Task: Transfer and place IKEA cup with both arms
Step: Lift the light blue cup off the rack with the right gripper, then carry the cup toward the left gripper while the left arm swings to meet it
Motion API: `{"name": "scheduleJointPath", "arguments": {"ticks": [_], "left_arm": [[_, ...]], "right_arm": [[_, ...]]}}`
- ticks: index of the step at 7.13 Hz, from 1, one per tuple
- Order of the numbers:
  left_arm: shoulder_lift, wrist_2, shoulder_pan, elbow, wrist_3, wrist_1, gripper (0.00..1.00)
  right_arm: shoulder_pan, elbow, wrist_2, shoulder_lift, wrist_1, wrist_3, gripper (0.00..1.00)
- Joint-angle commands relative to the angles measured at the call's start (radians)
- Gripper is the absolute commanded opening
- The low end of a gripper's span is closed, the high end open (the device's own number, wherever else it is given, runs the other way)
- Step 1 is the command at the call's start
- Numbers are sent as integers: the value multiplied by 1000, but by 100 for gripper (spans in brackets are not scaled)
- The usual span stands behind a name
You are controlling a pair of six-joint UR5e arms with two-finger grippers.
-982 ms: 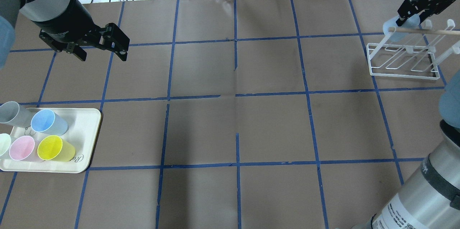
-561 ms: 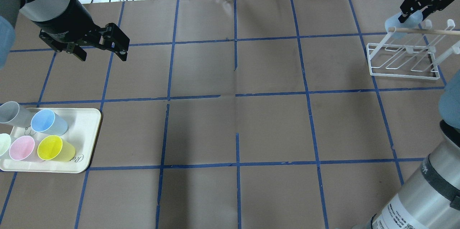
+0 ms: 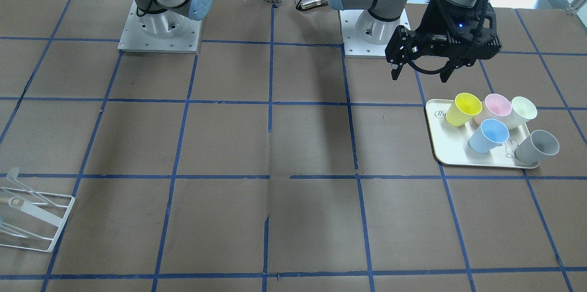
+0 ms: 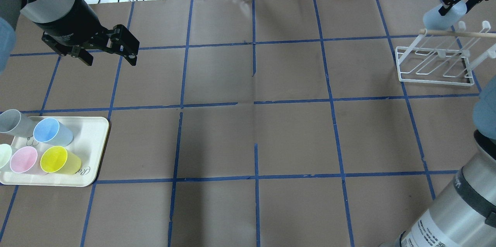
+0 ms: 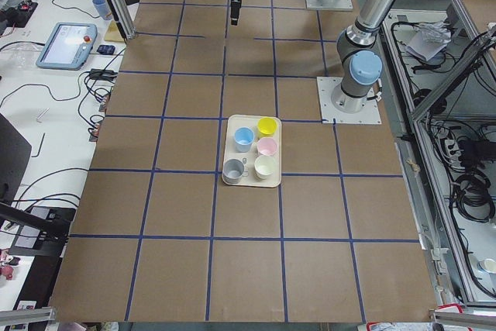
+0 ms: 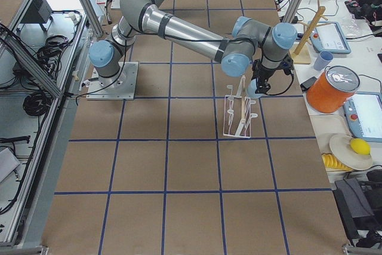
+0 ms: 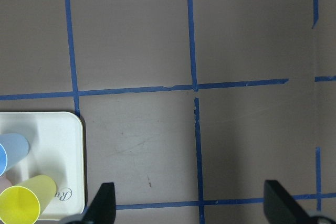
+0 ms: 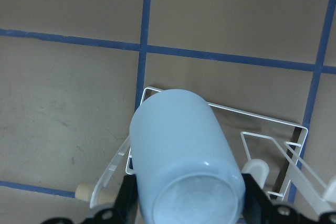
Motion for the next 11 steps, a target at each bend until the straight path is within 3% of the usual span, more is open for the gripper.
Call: {"name": "scheduleJointPath", "arguments": {"ticks": [1,5,6,8,10,11], "left_arm": [[0,-3,0,1,0,1,100],[2,-10,0,-1,-2,0,100],[0,-67,2,-1,-3,0,100],[8,-90,17,6,-2,-9,100],[27,-261,87,-1,-9,-15,100],[49,-402,145,-2,-3,-72,100]], "right_arm": [[1,-20,-14,-20,44,1,45],[2,-157,-11,-29,248,-2,45],[16,-196,16,-29,320,-8,44],[105,-198,187,-41,425,3,43],[165,-193,452,-61,559,105,41],[203,-189,549,-75,589,180,41]]}}
